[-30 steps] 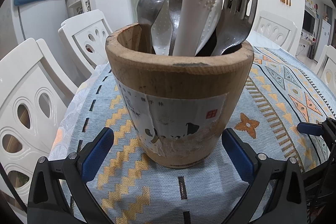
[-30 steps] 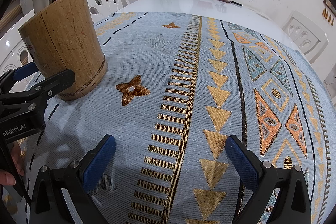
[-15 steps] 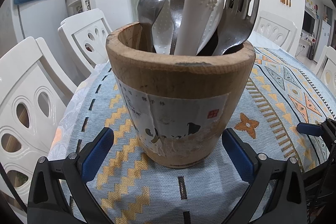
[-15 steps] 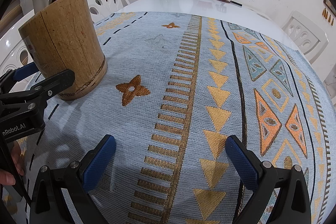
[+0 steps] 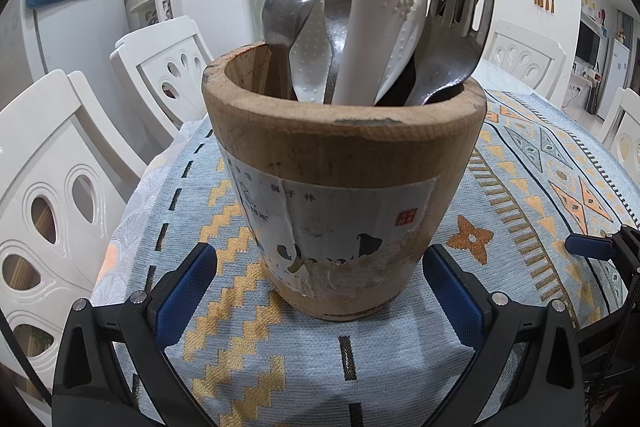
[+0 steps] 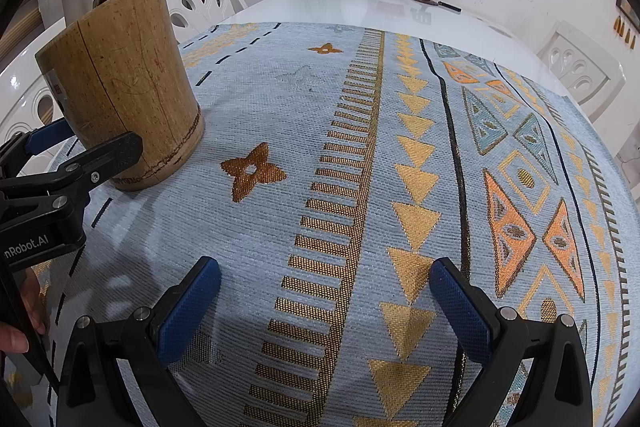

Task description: Organize utensils

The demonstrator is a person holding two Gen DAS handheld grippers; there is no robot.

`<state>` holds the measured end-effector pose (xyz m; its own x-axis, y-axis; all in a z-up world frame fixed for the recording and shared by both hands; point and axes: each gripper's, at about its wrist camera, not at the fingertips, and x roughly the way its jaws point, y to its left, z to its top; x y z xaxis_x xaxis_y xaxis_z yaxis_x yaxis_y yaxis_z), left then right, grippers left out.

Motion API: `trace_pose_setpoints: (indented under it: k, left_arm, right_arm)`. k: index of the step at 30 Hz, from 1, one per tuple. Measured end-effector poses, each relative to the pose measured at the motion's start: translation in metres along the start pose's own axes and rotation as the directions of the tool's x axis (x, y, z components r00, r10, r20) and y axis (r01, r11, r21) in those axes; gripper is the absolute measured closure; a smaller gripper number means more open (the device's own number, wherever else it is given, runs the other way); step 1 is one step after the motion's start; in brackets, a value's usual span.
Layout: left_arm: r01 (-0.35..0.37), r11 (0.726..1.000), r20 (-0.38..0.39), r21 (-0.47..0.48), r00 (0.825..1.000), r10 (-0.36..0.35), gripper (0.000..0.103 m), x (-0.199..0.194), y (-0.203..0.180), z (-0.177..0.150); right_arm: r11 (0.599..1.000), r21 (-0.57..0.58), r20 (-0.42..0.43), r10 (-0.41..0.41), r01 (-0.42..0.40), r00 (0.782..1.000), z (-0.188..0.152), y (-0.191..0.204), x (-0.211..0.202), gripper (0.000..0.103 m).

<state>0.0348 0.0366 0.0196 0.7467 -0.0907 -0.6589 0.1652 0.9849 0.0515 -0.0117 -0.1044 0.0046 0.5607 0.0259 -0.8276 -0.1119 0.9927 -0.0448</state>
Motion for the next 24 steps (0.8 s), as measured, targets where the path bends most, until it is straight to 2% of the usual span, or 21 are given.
trace_pose_setpoints:
  k: [24]
  left_arm:
    - [0.004,1.0,-0.005,-0.003,1.0,-0.004,0.0,0.0011,0.0006,-0.0001]
  right_arm:
    - [1.0,0.0,0.001,-0.001,0.001,1.0,-0.0001,0.0003,0.0003,0.0]
